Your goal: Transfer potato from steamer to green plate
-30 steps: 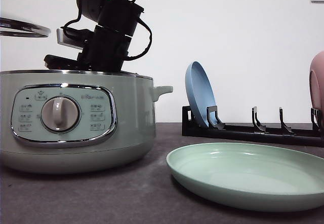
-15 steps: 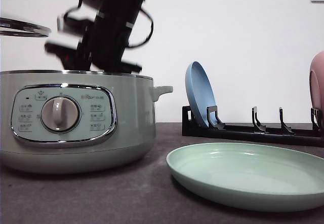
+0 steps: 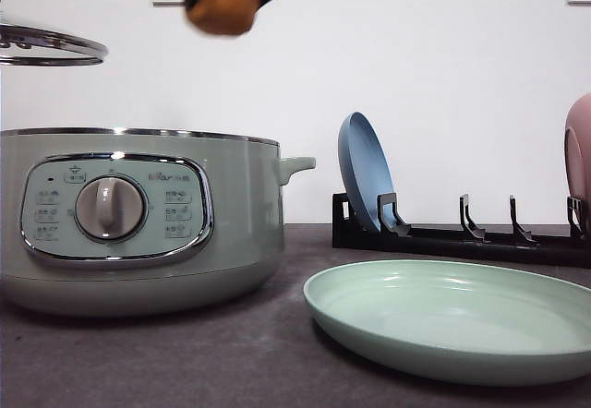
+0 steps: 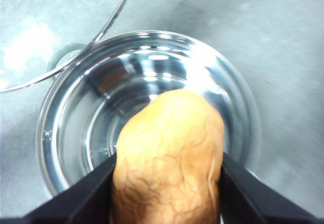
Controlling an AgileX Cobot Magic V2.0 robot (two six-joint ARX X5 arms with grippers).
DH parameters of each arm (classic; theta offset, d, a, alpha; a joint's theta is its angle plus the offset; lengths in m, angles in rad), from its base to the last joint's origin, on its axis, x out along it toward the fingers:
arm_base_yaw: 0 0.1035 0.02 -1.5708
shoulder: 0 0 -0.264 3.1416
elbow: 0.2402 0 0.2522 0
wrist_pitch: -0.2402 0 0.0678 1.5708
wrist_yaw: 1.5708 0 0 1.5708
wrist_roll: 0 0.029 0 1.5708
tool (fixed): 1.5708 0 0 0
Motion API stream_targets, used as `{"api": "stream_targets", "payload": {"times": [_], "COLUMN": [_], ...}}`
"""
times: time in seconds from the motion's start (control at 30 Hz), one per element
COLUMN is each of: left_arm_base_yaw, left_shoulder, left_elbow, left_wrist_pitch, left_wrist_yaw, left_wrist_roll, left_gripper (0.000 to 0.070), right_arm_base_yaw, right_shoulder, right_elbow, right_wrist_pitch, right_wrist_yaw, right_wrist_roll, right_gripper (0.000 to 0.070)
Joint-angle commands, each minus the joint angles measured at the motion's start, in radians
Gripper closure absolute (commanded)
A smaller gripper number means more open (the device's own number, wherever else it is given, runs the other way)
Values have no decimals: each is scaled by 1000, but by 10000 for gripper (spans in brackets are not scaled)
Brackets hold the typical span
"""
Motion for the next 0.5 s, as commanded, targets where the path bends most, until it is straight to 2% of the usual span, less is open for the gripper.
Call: {"api": "stream_targets", "payload": {"times": [0.0, 0.13, 0.23, 0.47], "left_arm_base_yaw": [-11, -38, -62, -139], "left_shoulder": [-5, -5, -5, -5], "left_elbow": [37, 37, 37, 37], "left_wrist_pitch": [34, 34, 35, 39], "left_wrist_yaw": [12, 26, 28, 32], "left_wrist_roll": [8, 8, 8, 8], "left_gripper": [700, 700, 700, 700], "right_arm_base_yaw": [-10, -56, -89, -153], "right_shoulder": [-20, -91, -164, -404], "right_elbow": [25, 2, -72, -433], "right_wrist_pitch": [-18, -77, -77, 37], "right_wrist_yaw": [1, 1, 1, 0], "right_wrist_roll": [-10, -11, -11, -10], "right_gripper": [506, 506, 506, 506]}}
